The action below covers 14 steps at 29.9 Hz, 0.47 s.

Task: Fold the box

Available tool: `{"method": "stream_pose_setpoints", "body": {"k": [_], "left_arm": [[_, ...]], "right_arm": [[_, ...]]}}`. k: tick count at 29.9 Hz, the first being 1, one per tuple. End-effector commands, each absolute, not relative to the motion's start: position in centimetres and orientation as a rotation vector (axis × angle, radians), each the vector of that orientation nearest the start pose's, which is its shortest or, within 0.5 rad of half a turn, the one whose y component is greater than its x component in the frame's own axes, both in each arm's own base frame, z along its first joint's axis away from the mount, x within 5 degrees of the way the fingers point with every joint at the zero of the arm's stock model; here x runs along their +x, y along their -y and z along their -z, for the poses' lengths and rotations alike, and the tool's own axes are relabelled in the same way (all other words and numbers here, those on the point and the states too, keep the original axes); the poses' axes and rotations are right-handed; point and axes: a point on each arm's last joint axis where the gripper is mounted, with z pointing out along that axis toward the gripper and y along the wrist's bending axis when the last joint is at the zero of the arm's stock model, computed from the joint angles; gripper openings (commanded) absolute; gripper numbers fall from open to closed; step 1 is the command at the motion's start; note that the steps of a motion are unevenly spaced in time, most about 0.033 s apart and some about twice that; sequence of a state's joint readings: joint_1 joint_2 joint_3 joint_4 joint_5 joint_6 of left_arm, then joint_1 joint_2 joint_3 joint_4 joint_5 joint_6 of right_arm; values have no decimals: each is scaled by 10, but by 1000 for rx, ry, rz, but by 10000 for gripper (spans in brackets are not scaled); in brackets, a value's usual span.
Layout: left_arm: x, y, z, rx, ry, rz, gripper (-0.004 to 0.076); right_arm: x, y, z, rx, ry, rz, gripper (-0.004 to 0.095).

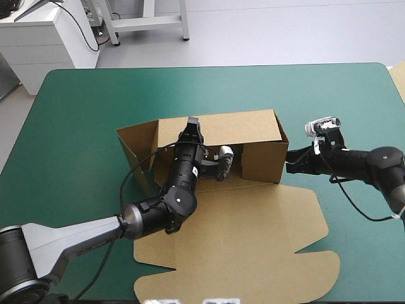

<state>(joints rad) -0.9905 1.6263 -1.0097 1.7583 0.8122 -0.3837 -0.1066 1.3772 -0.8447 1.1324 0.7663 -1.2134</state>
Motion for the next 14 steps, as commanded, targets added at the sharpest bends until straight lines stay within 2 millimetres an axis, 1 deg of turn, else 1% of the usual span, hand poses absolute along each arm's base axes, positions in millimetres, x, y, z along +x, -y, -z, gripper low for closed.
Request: {"method": "stream_pose_setpoints", "body": {"k": [1,4,7,10,14], "left_arm": [[241,248,-290,1524,-1116,-1082,-8],[241,248,-290,1527,-1114,-1078,-8],[241,248,-290,1529,-1115,-1075,-8],[241,249,-289,1530,-1116,-1072,-8],[241,249,-289,1530,-1116,-1072,-8]], "right_arm": [[264,-31,-284,-473,-2042,-600,-19],[260,-37,-285,-574,-2016,-653,-4],[254,-41,-284,-657,-2019,-711,69],[251,-42,-282,-703,-2037,-717,201],[250,-42,-281,-693,-2055,-725,471]]}}
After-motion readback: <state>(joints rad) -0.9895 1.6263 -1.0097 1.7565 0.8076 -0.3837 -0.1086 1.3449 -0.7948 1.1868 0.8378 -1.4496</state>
